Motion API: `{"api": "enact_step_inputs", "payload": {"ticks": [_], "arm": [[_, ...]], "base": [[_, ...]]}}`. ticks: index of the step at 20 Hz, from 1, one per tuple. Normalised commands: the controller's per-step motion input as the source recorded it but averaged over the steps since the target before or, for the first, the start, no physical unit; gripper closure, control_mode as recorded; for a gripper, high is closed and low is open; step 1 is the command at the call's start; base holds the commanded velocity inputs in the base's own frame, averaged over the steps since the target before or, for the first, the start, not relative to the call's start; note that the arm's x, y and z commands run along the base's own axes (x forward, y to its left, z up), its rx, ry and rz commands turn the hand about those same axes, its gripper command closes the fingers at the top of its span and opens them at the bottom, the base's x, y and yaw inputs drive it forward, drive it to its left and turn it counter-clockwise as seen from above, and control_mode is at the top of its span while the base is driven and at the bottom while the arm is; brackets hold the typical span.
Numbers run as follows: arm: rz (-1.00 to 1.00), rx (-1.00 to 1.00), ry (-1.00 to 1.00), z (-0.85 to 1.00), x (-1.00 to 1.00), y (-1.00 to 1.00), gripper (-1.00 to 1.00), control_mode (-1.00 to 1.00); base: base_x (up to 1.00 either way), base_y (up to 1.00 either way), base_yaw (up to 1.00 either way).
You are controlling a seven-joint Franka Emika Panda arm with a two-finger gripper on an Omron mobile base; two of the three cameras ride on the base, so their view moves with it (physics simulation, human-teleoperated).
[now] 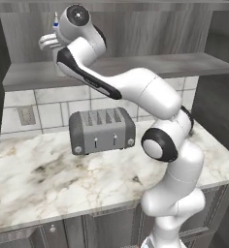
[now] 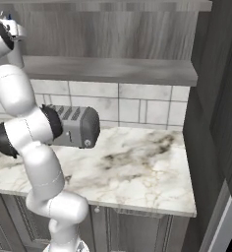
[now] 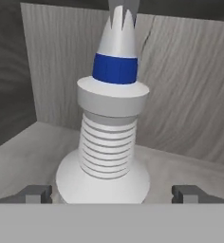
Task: Move the cutting board and knife to the sink. Then move spray from the cabinet to the counter.
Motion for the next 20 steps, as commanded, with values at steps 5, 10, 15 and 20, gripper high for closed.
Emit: {"api": "enact_step_inputs", "payload": {"ticks": [5,10,15,20], "arm": [[0.0,0.0,0.0,0.0,0.2,0.12,-1.0,-1.0],[0.0,0.0,0.0,-0.02,0.23,0.13,-1.0,-1.0],[0.0,0.0,0.0,-0.02,0.08,0.15,1.0,-1.0],[-0.01,0.0,-0.01,0.0,-0.1,0.0,1.0,-1.0]], "base": [[0.0,0.0,0.0],[0.0,0.0,0.0],[0.0,0.0,0.0],[0.0,0.0,0.0]]}}
